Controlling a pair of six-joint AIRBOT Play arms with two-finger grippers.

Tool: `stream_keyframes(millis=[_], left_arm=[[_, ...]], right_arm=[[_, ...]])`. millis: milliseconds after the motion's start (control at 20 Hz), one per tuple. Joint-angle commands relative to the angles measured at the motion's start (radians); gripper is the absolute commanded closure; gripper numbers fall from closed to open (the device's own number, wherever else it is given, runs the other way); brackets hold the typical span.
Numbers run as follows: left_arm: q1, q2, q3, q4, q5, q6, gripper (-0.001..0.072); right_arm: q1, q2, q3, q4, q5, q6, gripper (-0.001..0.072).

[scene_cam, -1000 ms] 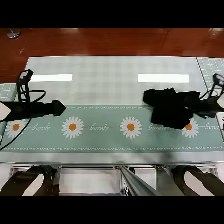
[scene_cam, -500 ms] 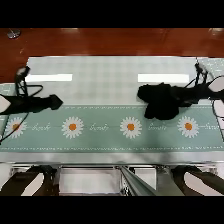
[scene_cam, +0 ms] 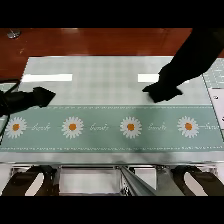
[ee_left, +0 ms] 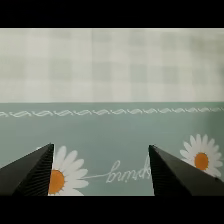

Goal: Fold the shirts.

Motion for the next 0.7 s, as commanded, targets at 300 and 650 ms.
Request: stream_keyframes(millis=[300, 650], left_arm=[[-0.175, 0.010, -0.119, -0.045, 0.131, -0.035, 0.0011], [-0.174, -0.121, -0.120, 0.005, 0.195, -0.035, 0.0011]], right_arm=[[0.080, 0.014, 0.240, 0.293, -0.020, -0.126, 0.0687], [0.739, -0.192, 0.239, -0.230, -0.077, 0.142, 0.0686]])
